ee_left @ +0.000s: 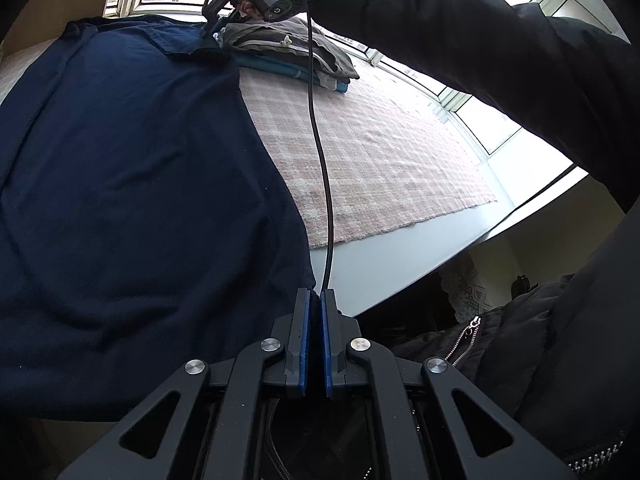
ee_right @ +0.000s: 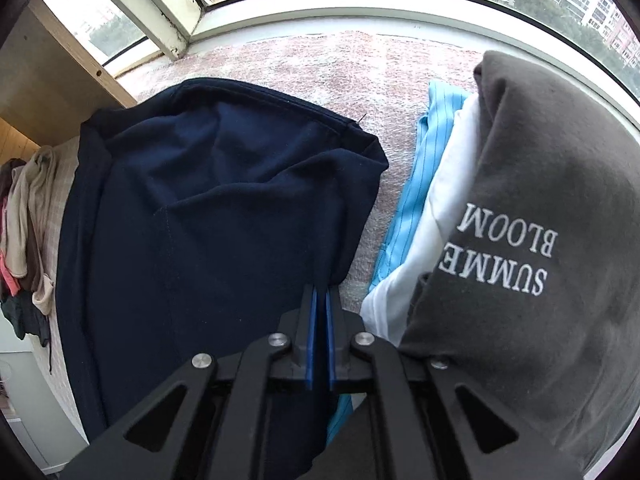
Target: Fold clothes
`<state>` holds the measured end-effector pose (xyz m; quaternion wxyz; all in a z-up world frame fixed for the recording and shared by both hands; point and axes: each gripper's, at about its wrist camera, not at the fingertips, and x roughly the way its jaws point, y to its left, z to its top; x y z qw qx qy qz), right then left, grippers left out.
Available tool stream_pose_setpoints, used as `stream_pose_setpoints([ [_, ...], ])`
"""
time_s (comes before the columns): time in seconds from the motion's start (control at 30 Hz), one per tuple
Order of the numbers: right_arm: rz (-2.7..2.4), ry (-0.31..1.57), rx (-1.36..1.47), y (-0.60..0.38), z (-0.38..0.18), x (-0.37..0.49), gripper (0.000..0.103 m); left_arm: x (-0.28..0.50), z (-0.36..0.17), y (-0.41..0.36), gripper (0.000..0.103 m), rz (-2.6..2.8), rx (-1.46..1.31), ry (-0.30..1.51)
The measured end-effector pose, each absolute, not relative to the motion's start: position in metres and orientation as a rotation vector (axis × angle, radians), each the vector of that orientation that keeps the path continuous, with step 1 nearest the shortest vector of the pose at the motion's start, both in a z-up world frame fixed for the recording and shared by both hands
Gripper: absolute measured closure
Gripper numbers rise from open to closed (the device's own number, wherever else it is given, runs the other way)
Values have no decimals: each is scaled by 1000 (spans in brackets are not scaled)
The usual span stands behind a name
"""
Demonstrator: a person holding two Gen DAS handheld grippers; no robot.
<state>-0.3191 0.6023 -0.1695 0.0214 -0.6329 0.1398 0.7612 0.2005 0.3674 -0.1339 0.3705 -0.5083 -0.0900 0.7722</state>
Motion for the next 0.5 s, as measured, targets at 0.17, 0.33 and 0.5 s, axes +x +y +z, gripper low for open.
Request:
stream_pose_setpoints([
  [0.17,2357,478,-1933,606,-160,-313,99,200,-134,357,98,1988,-1294,-252],
  [0.33,2356,462,-1912,596,-143,-315,99,199,-132,328,98,2042,-1281,-341],
  [0.5,2398,467,-1877,568,-118,-324,99,203,-136,283,98,2112,-1282,-470],
])
